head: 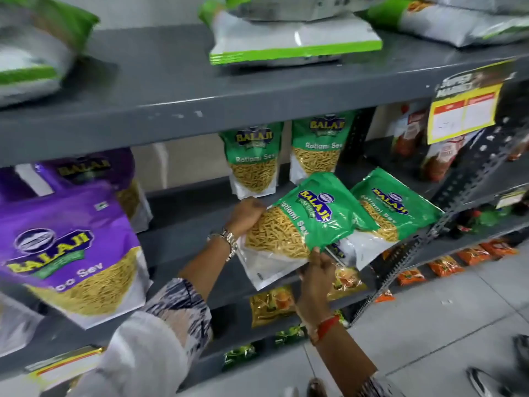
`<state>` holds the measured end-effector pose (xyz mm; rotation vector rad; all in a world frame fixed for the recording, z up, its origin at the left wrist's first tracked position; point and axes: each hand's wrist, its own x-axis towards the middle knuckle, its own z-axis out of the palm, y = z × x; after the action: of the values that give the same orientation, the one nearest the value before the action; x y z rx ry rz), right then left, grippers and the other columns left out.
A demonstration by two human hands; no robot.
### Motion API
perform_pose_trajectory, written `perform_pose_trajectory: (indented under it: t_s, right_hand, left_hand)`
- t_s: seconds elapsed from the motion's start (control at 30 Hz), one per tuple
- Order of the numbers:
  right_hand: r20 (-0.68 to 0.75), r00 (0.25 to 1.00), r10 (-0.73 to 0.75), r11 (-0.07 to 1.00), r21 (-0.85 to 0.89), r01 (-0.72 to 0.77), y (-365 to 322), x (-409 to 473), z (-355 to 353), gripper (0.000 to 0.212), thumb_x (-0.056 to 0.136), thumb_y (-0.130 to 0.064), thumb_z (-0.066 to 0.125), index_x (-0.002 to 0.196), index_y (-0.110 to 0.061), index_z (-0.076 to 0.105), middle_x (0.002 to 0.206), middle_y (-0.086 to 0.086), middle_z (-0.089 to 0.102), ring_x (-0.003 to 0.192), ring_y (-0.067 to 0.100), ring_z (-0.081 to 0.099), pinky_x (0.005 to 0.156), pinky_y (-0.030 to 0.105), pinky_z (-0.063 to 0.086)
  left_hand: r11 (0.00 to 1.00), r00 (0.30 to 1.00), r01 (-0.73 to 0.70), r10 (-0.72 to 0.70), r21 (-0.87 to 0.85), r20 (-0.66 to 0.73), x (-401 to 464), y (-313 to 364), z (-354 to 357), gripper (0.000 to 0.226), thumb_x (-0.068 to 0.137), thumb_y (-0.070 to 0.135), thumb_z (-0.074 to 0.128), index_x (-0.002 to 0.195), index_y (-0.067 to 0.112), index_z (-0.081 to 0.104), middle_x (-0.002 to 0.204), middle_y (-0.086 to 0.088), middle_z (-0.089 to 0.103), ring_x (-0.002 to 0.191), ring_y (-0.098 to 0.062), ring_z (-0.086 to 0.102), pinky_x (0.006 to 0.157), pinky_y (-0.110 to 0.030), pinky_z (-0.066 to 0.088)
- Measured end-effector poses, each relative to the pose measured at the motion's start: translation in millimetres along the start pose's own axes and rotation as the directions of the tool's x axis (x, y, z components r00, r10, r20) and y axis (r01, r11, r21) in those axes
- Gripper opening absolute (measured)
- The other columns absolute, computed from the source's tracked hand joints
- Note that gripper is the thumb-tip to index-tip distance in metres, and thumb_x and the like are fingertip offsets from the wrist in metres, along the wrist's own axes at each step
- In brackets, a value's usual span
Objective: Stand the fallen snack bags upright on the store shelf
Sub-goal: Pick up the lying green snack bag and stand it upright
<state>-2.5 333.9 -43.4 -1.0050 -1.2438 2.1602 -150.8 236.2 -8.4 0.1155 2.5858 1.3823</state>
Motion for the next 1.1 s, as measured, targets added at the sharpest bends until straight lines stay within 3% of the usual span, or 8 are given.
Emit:
perform_pose_trajectory:
  t_s: [0.13,0.27,0.47,0.63,0.73,0.83,0.97,1.1]
  right_hand:
    - [0.079,0.996,0.037,0.999,-0.001,-0.037,-7,4,-4,0.022,0.099,-0.018,0.041,0.077,-0.016,0.039,0.066,0.002,0.036,0.059,0.013,0.033,0.058,0.029,0.033]
    - [0.105,0.986,0.127,0.992,-0.02,-0.126,-13,11,-2,0.021,0.099,-0.017,0.041,0.079,-0.017,0.041,0.075,0.006,0.048,0.065,0.017,0.044,0.063,0.033,0.038]
    - [0.213,0.97,0.12,0.993,-0.028,-0.117,-23,19,-15,0.021,0.097,-0.027,0.045,0.114,-0.018,0.056,0.12,0.016,0.064,0.109,0.035,0.061,0.098,0.053,0.048]
    - [0.263,0.958,-0.117,0.979,-0.134,0.156,-34,29,-22,0.022,0.097,-0.019,0.046,0.075,-0.022,0.049,0.077,0.0,0.053,0.08,0.02,0.048,0.073,0.034,0.041]
    - [0.343,0.919,-0.194,0.965,-0.102,0.241,-47,34,-21,0.02,0.096,-0.015,0.05,0.077,-0.022,0.05,0.076,-0.001,0.05,0.075,0.012,0.047,0.07,0.027,0.039]
    - [0.424,0.864,-0.272,0.938,-0.084,0.336,-66,30,-21,0.021,0.094,-0.017,0.053,0.074,-0.025,0.052,0.069,-0.005,0.05,0.063,0.001,0.048,0.063,0.018,0.04]
    - [0.483,0.823,-0.3,0.93,-0.044,0.365,-79,21,-26,0.019,0.092,-0.016,0.055,0.075,-0.023,0.057,0.069,-0.007,0.064,0.07,0.01,0.056,0.072,0.032,0.044]
    - [0.5,0.814,-0.296,0.933,-0.033,0.359,-82,6,-36,0.019,0.092,-0.017,0.057,0.074,-0.024,0.06,0.066,-0.02,0.07,0.066,-0.003,0.061,0.065,0.018,0.049]
  left_hand:
    - [0.987,0.97,0.151,-0.135,-0.063,0.201,13,14,2,0.021,0.088,0.022,0.057,0.085,0.003,0.066,0.096,-0.02,0.066,0.094,-0.027,0.058,0.1,-0.046,0.044]
    - [0.964,0.96,0.214,-0.176,-0.161,0.22,8,21,-1,0.035,0.089,0.015,0.056,0.116,-0.008,0.059,0.121,-0.028,0.06,0.108,-0.036,0.059,0.107,-0.045,0.042]
    - [0.85,0.96,0.279,-0.234,-0.447,0.155,-26,7,-1,0.016,0.089,0.011,0.056,0.096,0.001,0.065,0.073,-0.008,0.074,0.07,-0.019,0.07,0.075,-0.025,0.058]
    - [0.751,0.956,0.247,-0.294,-0.613,0.026,-56,-13,-5,0.026,0.087,0.012,0.058,0.108,-0.002,0.063,0.082,-0.013,0.072,0.074,-0.023,0.067,0.079,-0.03,0.057]
    - [0.745,0.965,0.162,-0.256,-0.648,-0.053,-79,-21,-11,0.014,0.088,0.011,0.054,0.089,0.014,0.068,0.057,0.008,0.072,0.049,-0.003,0.063,0.05,-0.014,0.052]
    - [0.731,0.973,0.088,-0.208,-0.677,-0.098,-106,-23,-16,0.018,0.09,0.006,0.049,0.089,0.012,0.066,0.057,0.009,0.072,0.049,-0.002,0.063,0.052,-0.016,0.053]
    - [0.704,0.973,-0.031,-0.142,-0.709,-0.183,-142,-18,-23,0.028,0.088,0.002,0.051,0.074,0.016,0.072,0.061,0.007,0.074,0.055,-0.006,0.067,0.051,-0.019,0.054]
    - [0.691,0.973,-0.114,-0.068,-0.714,-0.221,-171,-14,-30,0.036,0.086,0.002,0.053,0.064,0.02,0.075,0.06,0.007,0.073,0.053,-0.005,0.065,0.05,-0.018,0.053]
